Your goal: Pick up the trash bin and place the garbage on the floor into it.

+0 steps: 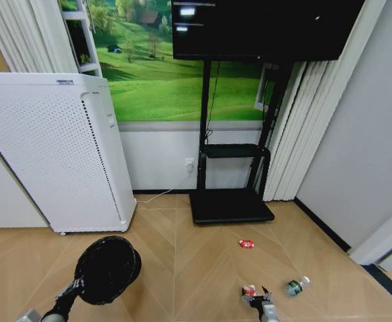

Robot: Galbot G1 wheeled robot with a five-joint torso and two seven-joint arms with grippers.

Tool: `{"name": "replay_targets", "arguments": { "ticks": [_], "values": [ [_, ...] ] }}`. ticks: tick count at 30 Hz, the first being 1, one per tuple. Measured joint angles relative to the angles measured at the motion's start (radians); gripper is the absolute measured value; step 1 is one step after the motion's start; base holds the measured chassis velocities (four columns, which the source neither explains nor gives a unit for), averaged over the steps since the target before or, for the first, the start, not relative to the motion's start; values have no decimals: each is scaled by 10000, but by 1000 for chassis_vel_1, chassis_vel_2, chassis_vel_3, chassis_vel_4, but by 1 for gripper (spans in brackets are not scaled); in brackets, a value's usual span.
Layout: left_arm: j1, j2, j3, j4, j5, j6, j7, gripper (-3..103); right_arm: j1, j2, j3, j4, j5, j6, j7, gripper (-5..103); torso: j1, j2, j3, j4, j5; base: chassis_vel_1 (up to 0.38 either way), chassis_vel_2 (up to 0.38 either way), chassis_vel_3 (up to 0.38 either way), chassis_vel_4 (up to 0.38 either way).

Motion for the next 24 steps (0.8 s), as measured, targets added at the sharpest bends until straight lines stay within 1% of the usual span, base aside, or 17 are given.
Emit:
{"name": "replay_targets", "arguments": {
  "ticks": [4,6,10,14,17,24],
  "values": [
    [-29,165,72,-119,18,13,30,3,276,65,-187,-406,-17,-13,11,100,0,0,0,2,2,0,0,0,0],
    [2,134,112,-197,45,18,35,3,378,72,-255,-567,-12,-13,14,100,0,0,0,2,3,0,0,0,0],
    [92,-137,143,-318,53,19,42,3,577,119,-439,-923,10,-13,64,100,0,0,0,3,0,0,0,0,0],
    [294,-315,121,-386,46,-1,144,3,793,231,-600,-1246,40,49,328,100,0,0,0,4,1,0,0,0,0],
    [284,-437,46,-404,-13,-91,154,3,988,290,-806,-1470,246,80,668,100,0,0,0,3,2,0,0,0,0],
    [328,-562,51,-527,-92,-113,141,3,1211,314,-903,-1782,401,21,936,100,0,0,0,3,3,0,0,0,0]
  ]
}}
